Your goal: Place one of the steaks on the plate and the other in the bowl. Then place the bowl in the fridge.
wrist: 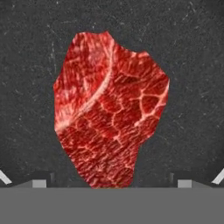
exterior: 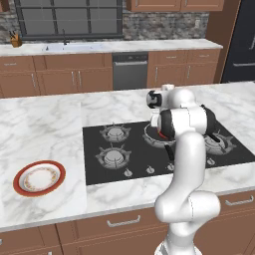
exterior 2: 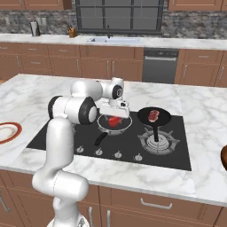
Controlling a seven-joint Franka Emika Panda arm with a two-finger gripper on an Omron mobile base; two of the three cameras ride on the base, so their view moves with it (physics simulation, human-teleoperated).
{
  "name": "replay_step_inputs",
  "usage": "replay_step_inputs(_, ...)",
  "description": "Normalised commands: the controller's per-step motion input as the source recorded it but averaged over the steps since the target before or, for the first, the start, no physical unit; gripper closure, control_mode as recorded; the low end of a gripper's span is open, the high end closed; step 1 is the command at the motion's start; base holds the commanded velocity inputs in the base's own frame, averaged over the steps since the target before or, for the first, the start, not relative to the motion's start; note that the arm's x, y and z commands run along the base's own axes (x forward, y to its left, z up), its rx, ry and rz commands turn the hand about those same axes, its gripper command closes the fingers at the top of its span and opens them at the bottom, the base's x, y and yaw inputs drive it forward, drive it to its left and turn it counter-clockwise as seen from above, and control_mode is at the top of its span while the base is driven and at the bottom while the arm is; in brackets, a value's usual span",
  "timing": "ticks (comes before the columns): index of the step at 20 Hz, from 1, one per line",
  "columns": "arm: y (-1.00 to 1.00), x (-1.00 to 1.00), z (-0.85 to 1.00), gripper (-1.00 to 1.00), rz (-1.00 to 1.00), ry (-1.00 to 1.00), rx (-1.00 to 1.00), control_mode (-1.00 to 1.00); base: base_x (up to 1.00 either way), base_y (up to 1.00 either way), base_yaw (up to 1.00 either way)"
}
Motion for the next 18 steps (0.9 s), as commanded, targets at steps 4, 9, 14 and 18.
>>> replay_step_inputs(4,0.02,0.0,-0.25,-1.0,0.09,0.0,0.0,-1.0,0.0,0.0,0.0)
replay_step_inputs(9,-0.01,0.2,-0.13,-1.0,0.04,0.01,0.0,-1.0,0.0,0.0,0.0)
replay_step_inputs(14,0.0,0.22,-0.22,-1.0,0.02,0.0,0.0,-1.0,0.0,0.0,0.0)
replay_step_inputs(18,0.0,0.1,-0.16,-1.0,0.03,0.0,0.0,-1.0,0.0,0.0,0.0)
